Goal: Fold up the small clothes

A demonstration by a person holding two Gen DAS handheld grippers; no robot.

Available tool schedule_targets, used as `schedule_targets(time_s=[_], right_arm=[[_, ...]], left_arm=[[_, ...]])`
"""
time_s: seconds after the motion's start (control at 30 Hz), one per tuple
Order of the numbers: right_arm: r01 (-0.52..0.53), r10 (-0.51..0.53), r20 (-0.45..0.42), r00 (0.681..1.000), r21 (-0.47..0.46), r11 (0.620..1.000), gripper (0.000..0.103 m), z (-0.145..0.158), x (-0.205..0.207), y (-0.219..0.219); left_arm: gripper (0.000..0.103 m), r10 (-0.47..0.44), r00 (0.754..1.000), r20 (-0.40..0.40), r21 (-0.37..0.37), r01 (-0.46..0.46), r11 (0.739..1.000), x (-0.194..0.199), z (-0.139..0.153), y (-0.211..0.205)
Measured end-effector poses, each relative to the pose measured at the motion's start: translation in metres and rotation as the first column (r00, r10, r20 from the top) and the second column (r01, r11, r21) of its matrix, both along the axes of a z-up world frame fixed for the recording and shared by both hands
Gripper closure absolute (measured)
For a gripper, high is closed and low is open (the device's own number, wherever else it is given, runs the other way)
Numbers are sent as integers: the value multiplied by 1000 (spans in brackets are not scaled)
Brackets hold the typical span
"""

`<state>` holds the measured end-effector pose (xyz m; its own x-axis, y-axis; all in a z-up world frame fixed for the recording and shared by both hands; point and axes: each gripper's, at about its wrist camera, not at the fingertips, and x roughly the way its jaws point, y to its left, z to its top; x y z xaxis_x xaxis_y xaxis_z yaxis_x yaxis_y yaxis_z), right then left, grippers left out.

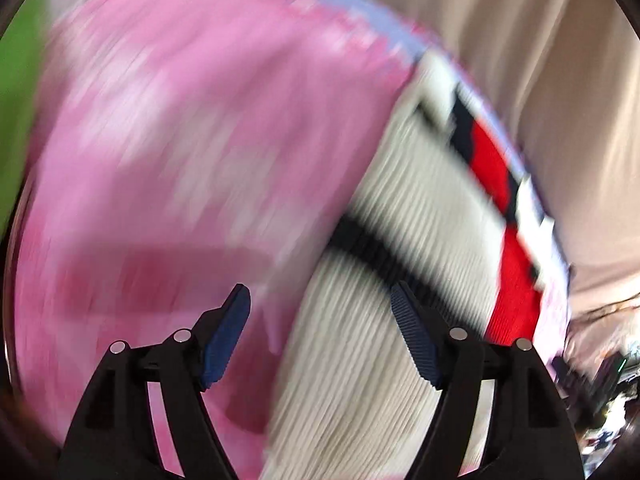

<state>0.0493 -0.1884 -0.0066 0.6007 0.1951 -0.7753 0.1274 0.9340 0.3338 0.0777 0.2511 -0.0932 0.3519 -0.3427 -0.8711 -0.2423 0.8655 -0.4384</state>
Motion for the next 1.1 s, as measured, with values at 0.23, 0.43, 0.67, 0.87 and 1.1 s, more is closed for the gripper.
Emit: schedule_targets(time_s=[0.23,0.43,0.67,0.87,1.1], right_arm=[[105,-44,-322,946,175,979,33,-88,-173,-4],[42,-7,-191,982,183,982,29,-94,-164,40],[121,-103,-88,991,232,965,97,-57,-163,-5],[72,-57,-136,989,104,992,98,-29,-233,-27],[-61,93,-451,888,84,995,98,-50,-351,-28]], left_arm=[[18,1,1000,-5,8,-1,1000,-72,-3,-29],[67,14,1000,1,4,-14,1000,-62,-3,-36],[97,-102,994,30,-13,103,995,-80,37,-42],[97,-293,941,-168,-59,287,956,-180,35,-58],[97,-274,950,-147,-99,262,960,-212,81,-38]])
